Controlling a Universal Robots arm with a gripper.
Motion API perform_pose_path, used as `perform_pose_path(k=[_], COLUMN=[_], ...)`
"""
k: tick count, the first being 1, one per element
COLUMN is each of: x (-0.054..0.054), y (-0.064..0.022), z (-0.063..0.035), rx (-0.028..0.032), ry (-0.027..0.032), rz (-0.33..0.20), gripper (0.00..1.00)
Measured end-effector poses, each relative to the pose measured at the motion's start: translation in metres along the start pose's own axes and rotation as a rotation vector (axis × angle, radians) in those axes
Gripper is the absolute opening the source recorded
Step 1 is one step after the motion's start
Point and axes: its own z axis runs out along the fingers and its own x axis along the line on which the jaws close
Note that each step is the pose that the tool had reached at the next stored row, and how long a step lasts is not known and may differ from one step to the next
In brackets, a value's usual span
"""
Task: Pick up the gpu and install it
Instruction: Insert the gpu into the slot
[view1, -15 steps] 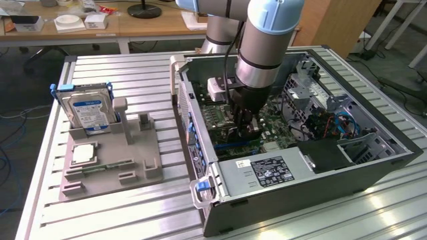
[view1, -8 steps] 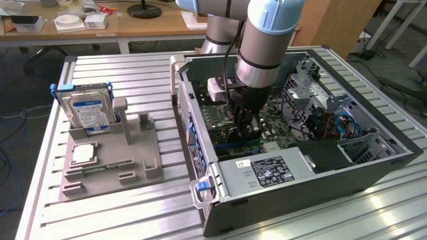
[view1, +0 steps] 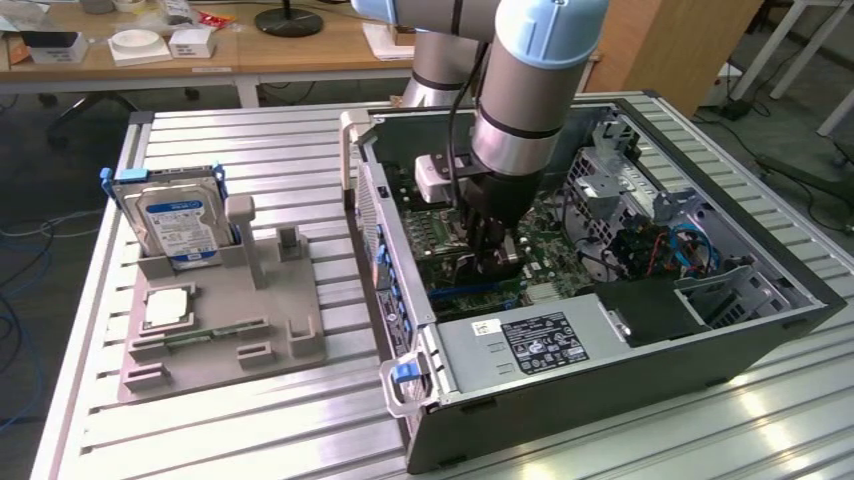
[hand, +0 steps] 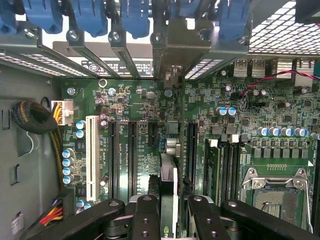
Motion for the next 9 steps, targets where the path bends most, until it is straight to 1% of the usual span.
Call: perform_pose_path(k=[7,9], x=[0.0000,0.0000], y=[0.0008,0.0012], z=[-0.0005,-0.0004], rx=[-0.0001,-0.0001], ry=[-0.0001,-0.0012], rz=[0.000,0.000], gripper=[0.27,0.27])
